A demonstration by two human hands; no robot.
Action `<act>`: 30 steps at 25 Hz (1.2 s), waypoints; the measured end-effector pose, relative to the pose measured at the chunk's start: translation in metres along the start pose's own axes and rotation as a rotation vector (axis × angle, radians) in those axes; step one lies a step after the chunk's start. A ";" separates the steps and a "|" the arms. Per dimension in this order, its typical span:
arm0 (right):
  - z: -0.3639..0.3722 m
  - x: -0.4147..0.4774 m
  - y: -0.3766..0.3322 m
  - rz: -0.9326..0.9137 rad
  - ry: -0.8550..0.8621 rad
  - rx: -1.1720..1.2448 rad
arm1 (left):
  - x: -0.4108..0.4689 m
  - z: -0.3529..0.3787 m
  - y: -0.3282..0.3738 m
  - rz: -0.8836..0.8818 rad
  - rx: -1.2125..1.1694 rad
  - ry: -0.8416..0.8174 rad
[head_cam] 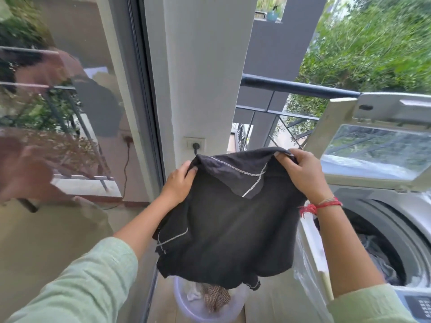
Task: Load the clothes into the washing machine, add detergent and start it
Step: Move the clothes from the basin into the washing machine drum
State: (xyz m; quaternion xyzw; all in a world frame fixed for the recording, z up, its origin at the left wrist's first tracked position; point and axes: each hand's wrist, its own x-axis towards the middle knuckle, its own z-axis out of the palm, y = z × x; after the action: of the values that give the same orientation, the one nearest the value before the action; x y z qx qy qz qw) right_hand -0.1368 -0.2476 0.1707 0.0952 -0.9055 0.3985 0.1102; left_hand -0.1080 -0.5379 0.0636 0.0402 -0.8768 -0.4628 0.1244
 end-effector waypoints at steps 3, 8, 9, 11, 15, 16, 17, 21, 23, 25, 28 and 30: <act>-0.011 -0.005 0.001 0.153 -0.345 0.012 | 0.019 -0.009 0.014 -0.003 -0.017 0.112; -0.032 -0.004 0.023 0.202 -0.662 -0.508 | 0.055 -0.033 0.092 0.085 -0.177 0.249; -0.041 0.001 0.026 0.171 -0.502 -0.475 | 0.060 -0.035 0.116 0.143 -0.172 0.221; -0.076 0.011 0.034 0.190 -0.133 -0.037 | 0.069 -0.036 0.163 0.256 -0.140 0.192; -0.171 0.016 0.060 0.226 0.183 0.791 | 0.077 -0.014 0.255 0.353 -0.357 0.036; -0.195 0.015 0.071 0.216 0.218 0.827 | 0.076 0.001 0.279 0.362 -0.414 -0.027; -0.216 0.015 0.081 0.200 0.251 0.815 | 0.076 0.018 0.297 0.368 -0.435 -0.066; -0.312 0.014 0.142 0.074 0.437 0.591 | 0.080 0.107 0.365 0.381 -0.423 -0.099; -0.351 0.011 0.183 0.074 0.415 0.466 | 0.080 0.154 0.394 0.364 -0.428 -0.146; -0.377 0.006 0.225 0.134 0.348 0.387 | 0.074 0.197 0.417 0.360 -0.414 -0.206; -0.412 -0.004 0.267 0.281 0.102 0.070 | 0.067 0.250 0.439 0.364 -0.352 -0.249; -0.426 -0.010 0.276 0.336 -0.144 -0.063 | 0.062 0.285 0.449 0.390 -0.250 -0.394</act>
State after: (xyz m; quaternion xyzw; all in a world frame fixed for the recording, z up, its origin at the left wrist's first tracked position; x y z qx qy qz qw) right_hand -0.1468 0.2531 0.2552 -0.0323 -0.9263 0.3749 -0.0201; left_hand -0.2205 -0.0659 0.2893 -0.2350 -0.8115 -0.5333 0.0426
